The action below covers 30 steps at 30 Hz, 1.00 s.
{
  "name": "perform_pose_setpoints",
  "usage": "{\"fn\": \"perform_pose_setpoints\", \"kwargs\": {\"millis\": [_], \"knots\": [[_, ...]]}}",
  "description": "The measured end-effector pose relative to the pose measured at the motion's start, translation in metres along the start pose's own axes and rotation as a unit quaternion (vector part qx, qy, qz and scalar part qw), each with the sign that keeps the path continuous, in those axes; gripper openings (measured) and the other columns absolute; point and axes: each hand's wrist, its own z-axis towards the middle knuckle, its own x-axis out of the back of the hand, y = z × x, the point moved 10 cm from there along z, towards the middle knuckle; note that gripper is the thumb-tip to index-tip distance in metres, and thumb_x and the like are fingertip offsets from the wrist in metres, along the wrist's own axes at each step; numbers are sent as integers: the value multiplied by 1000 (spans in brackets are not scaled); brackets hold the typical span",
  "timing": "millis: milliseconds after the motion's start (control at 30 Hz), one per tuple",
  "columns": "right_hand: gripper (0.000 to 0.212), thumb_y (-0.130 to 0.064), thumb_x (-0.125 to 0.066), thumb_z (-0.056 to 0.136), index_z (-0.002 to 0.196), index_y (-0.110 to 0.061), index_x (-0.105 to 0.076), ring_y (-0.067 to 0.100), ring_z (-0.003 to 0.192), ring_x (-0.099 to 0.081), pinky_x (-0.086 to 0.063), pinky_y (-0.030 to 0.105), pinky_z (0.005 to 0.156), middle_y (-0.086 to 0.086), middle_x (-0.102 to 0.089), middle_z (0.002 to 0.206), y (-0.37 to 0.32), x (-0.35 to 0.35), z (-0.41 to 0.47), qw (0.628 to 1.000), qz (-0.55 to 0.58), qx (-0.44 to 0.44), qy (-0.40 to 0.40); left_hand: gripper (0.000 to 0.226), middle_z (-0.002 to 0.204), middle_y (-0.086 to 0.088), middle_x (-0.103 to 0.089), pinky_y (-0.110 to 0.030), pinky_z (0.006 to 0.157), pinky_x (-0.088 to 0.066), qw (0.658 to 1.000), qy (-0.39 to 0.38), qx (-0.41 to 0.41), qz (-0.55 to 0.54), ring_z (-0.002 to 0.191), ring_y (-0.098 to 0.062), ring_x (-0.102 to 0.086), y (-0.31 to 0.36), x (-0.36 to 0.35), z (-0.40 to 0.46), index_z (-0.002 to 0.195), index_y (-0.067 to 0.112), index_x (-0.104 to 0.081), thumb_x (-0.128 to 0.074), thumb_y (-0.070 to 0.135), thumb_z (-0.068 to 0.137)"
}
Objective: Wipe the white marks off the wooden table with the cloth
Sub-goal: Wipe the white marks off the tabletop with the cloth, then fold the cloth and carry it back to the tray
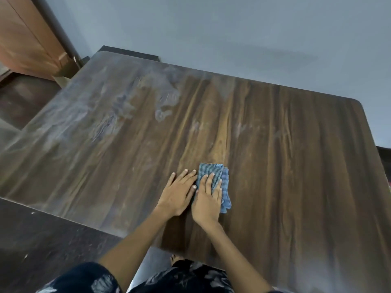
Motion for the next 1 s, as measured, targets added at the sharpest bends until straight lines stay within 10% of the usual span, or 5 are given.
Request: {"fn": "perform_pose_setpoints", "kwargs": {"millis": [167,333,800,900,1000], "knots": [[53,-24,-24,103,151,-16,-3,26,144,20,4,39,118,-1,12,159,-54,-12,36,994,84,34,-68,44,153,10,-26,-36,115,0,995,38,81,-44,143,-9,-9,-53,22,21,143,22,-30,-26,34,100],[39,-30,-38,98,137,-31,-45,13,128,-36,-38,32,102,-12,-49,140,-62,38,87,996,49,72,29,45,154,8,-21,-40,116,2,992,63,110,-23,144,-11,-5,-82,42,61,138,21,-37,-34,39,97],[47,-21,-65,87,132,-15,-52,20,122,-48,-41,33,100,3,-54,132,-76,100,246,969,199,15,144,26,125,-5,-47,-37,96,-31,988,91,106,72,117,-24,-42,-99,108,235,117,17,-50,-43,30,96],[61,-40,-54,90,142,-12,-37,26,124,-44,-39,40,101,9,-41,139,-61,99,223,925,256,-135,247,27,120,-11,-51,-39,93,-36,996,43,80,-22,113,-30,-46,-98,104,239,115,9,-49,-41,27,96],[97,-72,-51,76,147,-11,-24,29,135,-28,-23,46,112,9,-29,146,-67,76,219,923,260,-237,155,17,107,-12,-56,-35,80,-41,956,-6,79,-284,102,-28,-54,-96,101,229,101,8,-45,-36,22,98]]}}
